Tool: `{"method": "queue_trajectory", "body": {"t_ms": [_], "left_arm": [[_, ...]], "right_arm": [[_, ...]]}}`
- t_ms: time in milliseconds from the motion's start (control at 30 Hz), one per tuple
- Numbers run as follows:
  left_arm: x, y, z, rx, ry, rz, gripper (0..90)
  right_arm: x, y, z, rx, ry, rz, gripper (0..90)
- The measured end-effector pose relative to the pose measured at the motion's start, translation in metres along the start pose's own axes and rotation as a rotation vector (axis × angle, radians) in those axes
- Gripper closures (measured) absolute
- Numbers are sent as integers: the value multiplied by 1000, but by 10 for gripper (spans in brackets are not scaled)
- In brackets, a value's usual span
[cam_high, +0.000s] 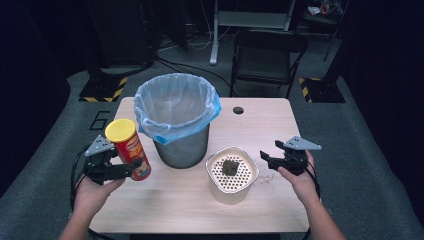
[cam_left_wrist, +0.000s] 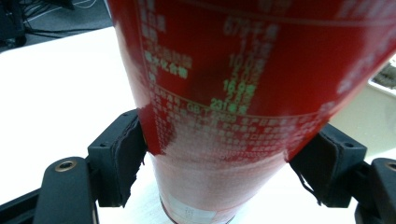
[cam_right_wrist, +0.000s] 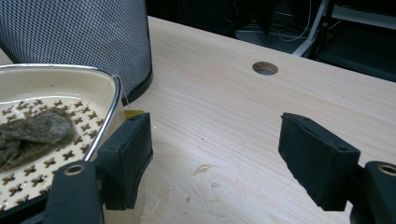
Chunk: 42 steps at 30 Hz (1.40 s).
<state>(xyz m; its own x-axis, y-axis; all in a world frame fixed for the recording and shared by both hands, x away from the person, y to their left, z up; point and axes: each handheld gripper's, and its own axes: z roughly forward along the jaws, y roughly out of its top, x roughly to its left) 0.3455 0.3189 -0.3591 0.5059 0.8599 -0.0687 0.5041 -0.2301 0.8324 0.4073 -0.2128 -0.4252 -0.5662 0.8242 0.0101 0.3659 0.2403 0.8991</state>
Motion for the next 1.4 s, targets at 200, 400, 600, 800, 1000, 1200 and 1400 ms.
{"method": "queue_trajectory", "body": {"t_ms": [200, 400, 600, 800, 1000, 1200, 1400], "left_arm": [[0, 13, -9, 2, 5, 0, 231], [0, 26, -17, -1, 8, 3, 231], [-1, 41, -25, -2, 15, 15, 231], [-1, 58, -35, -1, 20, 14, 232], [2, 69, -43, -3, 19, 7, 232], [5, 82, -52, -10, 20, 3, 232], [7, 94, -57, -6, 15, -2, 232]], "right_arm": [[-2, -6, -1, 11, -23, -1, 256], [-5, -15, -3, 15, -32, 17, 256], [-7, -24, -4, 35, -47, 18, 256], [-5, -31, -1, 56, -47, 18, 256], [-4, -34, -1, 67, -49, 15, 256], [-2, -37, 1, 79, -52, 8, 256], [-1, -39, 3, 88, -58, 2, 256]]}}
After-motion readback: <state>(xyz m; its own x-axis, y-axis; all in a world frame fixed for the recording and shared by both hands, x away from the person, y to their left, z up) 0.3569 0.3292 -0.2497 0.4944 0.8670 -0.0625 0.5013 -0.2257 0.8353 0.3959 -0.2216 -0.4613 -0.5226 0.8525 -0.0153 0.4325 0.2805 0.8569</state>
